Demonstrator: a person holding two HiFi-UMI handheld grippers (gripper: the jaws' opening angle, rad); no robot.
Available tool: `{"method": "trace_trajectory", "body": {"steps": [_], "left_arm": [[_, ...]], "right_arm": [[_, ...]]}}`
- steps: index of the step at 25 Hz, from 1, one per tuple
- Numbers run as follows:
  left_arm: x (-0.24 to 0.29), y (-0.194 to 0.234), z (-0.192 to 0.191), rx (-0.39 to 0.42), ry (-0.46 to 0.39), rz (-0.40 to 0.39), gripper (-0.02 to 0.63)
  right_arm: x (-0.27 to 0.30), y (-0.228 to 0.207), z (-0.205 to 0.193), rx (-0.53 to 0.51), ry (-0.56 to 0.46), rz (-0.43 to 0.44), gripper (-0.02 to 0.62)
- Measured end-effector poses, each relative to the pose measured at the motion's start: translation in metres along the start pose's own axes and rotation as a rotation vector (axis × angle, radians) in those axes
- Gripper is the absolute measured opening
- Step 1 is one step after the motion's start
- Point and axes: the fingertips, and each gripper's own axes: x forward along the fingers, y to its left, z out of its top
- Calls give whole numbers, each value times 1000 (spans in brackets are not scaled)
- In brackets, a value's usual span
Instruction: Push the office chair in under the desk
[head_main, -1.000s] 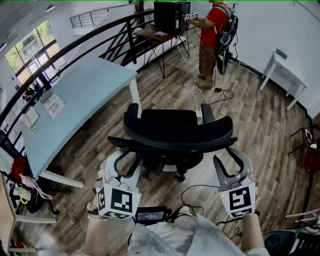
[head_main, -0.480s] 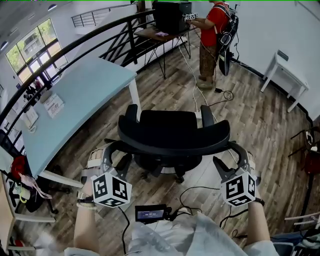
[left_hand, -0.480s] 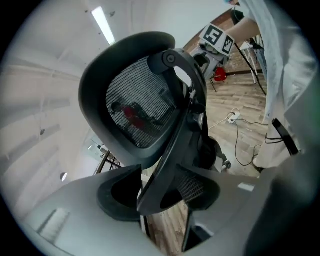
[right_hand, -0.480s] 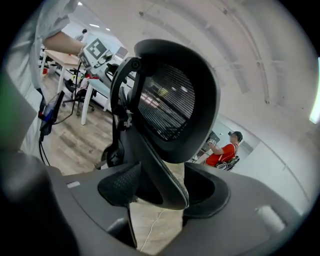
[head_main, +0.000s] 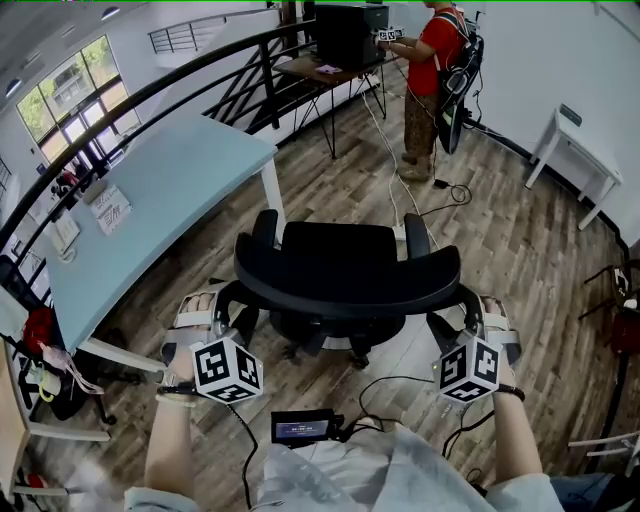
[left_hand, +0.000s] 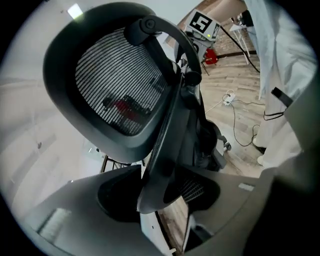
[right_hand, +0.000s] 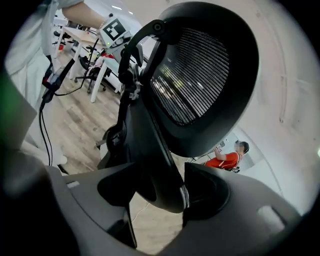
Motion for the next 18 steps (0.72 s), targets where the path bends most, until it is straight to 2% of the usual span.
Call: {"method": "trace_trajectory", "body": {"steps": [4, 9, 12, 18], "left_arm": [[6, 2, 0, 44, 3, -1, 183], [7, 1, 0, 41, -5, 17, 181], [8, 1, -2, 40, 28, 17, 181], [8, 2, -2, 96, 68, 29, 181]], "right_arm": [[6, -2, 3, -20, -13, -14, 267], [11, -3, 4, -36, -13, -47, 247], [13, -2, 5, -57, -17, -48, 239], [14, -3, 6, -75, -11, -54, 233]]}}
